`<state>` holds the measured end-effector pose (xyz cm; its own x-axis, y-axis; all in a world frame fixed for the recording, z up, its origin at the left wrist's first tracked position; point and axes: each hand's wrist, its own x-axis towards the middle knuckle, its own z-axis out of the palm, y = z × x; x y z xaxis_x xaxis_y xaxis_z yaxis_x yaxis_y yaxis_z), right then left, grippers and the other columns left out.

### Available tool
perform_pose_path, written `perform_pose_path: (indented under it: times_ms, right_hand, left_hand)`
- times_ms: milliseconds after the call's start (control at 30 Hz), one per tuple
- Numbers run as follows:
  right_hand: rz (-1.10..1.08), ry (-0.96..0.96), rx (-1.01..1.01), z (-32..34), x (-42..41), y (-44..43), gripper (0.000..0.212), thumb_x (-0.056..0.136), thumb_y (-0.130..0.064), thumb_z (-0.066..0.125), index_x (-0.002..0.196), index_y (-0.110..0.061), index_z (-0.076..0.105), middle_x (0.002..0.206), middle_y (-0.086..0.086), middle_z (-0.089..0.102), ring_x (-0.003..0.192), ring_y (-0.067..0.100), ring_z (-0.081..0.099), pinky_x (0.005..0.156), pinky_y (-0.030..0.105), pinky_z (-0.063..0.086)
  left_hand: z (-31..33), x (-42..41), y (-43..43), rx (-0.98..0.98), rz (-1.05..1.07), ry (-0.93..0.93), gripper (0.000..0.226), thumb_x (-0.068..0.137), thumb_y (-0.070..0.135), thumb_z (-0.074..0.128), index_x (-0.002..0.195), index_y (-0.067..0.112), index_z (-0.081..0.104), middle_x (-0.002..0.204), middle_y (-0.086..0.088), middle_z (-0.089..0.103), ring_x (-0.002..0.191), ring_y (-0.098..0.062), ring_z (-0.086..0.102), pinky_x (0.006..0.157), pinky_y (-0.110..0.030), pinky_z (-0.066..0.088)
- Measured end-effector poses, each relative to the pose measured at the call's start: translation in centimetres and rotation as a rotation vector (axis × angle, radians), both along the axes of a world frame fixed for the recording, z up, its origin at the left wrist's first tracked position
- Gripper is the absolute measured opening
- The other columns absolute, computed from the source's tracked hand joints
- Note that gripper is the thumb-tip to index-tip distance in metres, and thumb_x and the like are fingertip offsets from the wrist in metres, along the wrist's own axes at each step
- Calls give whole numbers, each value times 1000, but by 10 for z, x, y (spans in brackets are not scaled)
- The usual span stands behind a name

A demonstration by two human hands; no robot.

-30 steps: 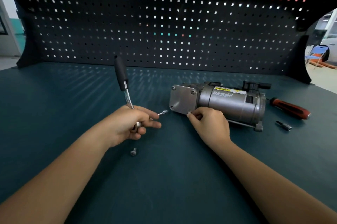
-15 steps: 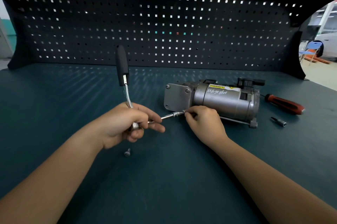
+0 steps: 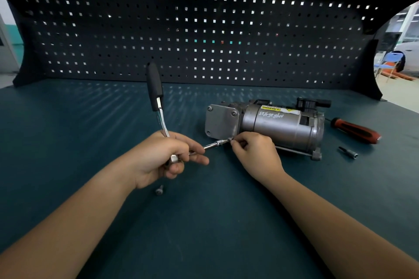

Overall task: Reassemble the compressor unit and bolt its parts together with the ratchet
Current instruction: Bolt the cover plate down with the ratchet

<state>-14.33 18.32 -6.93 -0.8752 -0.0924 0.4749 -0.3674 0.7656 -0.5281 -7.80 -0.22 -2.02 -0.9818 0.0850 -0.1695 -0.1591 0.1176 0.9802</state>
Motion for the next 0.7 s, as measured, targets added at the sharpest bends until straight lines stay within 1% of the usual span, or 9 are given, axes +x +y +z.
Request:
perform_pose_path:
  times_ms: [167,433,500,600,633,667,700]
  right_hand:
    - [-4,-2,-8,0,0,-1,19,90,-21,56,96,-11,70,96,7,69,88,25,61,75,33,49]
    - [-14,-9,-17,-1,-1,-2,19,89,-23,56,93,-11,70,91,7,69,85,26,62,73,34,49]
    - [-17,-25,-8,-1,0,-2,18,89,-23,56,92,-12,70,90,6,69,84,25,62,71,34,50]
    - [-14,-56,6,1,2,-3,19,90,-22,55,90,-9,69,87,7,68,85,25,60,71,32,48]
    - [-22,-78,-6,2,3,-4,20,89,-23,55,86,-7,68,82,8,67,82,25,60,69,31,46]
    - [-26,-122,-51,4,5,-7,25,89,-24,55,77,-5,66,74,9,64,75,24,59,64,29,43]
    - [-15,-189,-165,6,7,-9,32,90,-26,55,66,-5,61,64,11,60,63,23,57,57,28,41]
  left_hand:
    - [0,2,2,-38,-9,16,33,76,-17,33,78,-2,63,80,-18,72,28,-8,32,34,-13,24]
    - [-3,4,9,-214,-10,130,31,76,-15,40,74,2,65,77,-9,73,28,-9,35,34,-15,28]
    - [-5,6,11,-319,-20,181,30,77,-13,43,73,8,65,77,-5,73,30,-9,37,36,-16,31]
    - [-7,8,13,-510,-60,268,29,80,-1,49,79,25,62,83,-1,71,33,-8,43,42,-17,37]
    - [-8,9,14,-568,-67,300,28,81,4,51,81,30,61,87,0,71,34,-6,44,45,-17,38]
    - [-9,9,15,-610,-67,332,26,82,8,51,82,33,60,88,1,70,35,-4,45,46,-18,39]
    - [-10,10,16,-650,-65,365,25,84,10,51,84,34,60,87,4,69,39,-4,47,47,-19,40]
